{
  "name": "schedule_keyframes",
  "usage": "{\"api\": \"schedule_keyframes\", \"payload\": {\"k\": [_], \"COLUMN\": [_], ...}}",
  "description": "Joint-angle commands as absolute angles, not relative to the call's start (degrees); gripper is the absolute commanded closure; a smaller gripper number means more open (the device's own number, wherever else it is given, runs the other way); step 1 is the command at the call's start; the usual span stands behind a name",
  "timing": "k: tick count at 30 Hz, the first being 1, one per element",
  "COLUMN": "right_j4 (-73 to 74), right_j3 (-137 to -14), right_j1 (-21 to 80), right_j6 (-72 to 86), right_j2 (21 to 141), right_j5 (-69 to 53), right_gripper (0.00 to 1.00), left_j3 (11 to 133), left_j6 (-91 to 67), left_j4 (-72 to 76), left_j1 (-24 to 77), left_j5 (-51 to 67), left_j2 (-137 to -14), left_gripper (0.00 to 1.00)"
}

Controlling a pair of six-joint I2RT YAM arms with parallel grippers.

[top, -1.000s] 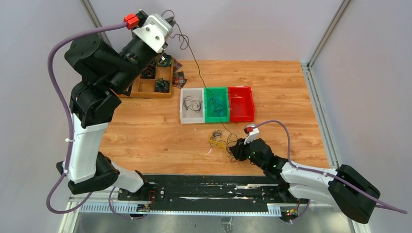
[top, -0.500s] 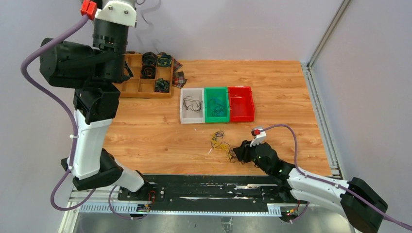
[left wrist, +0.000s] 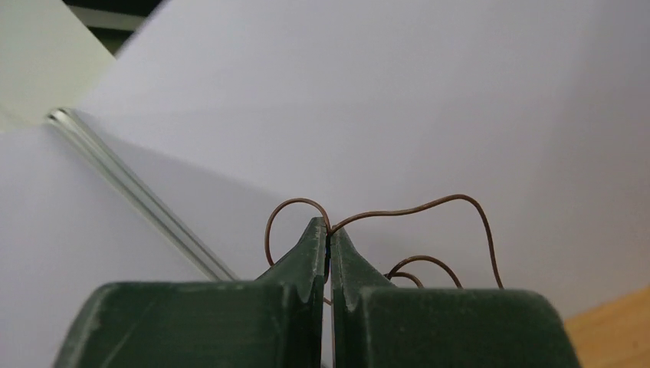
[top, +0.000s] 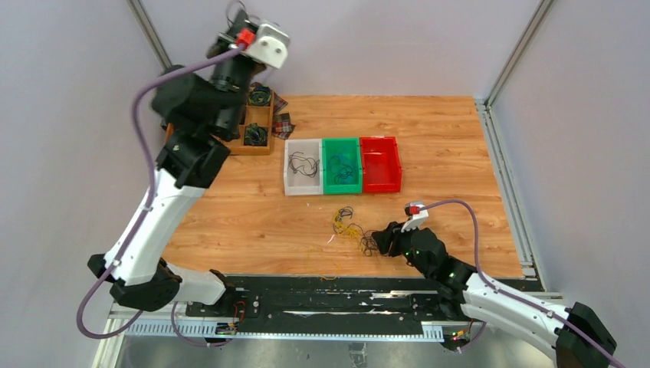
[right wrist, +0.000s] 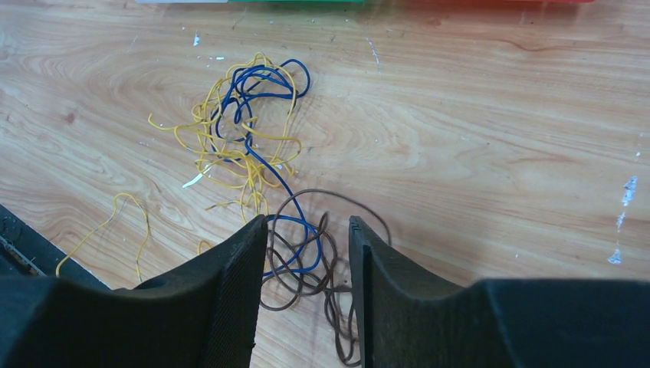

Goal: Untangle the cables
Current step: Untie the cable, then place the cable in the bin.

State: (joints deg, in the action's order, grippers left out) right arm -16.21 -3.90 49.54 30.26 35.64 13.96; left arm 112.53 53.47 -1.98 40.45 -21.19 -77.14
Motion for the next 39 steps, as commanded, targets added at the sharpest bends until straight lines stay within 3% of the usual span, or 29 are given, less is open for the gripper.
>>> {"api": "schedule_keyframes", "payload": {"k": [1,14,23,39], "right_j4": [-12.14,-8.88,-9.24,-9.13], "right_j3": [-5.35,-6.37,-6.4,-6.82], "right_j1": [50.29,50.29,50.34,50.3], "right_j6": [30.11,29.4,29.3,29.08], "right_j2": [33.38,31.64,32.34,32.13], "right_j5": [16.39,18.34,18.8,18.68], "right_gripper": [0.57,0.57,0.57,0.58], "left_j3": [99.41,94.12,102.21,103.06], "left_j6": [46.14,40.75,34.6,36.43], "left_j4": [-4.21,-7.92,-9.91,-6.94], "left_j1": [35.36,30.41,30.41,30.23], "left_j5": [-23.1,-16.8,-9.11,-12.59], "left_j2": [-76.93,-82.25,-83.88,-83.25], "left_gripper": [0.99,0.99,0.99,0.99]}}
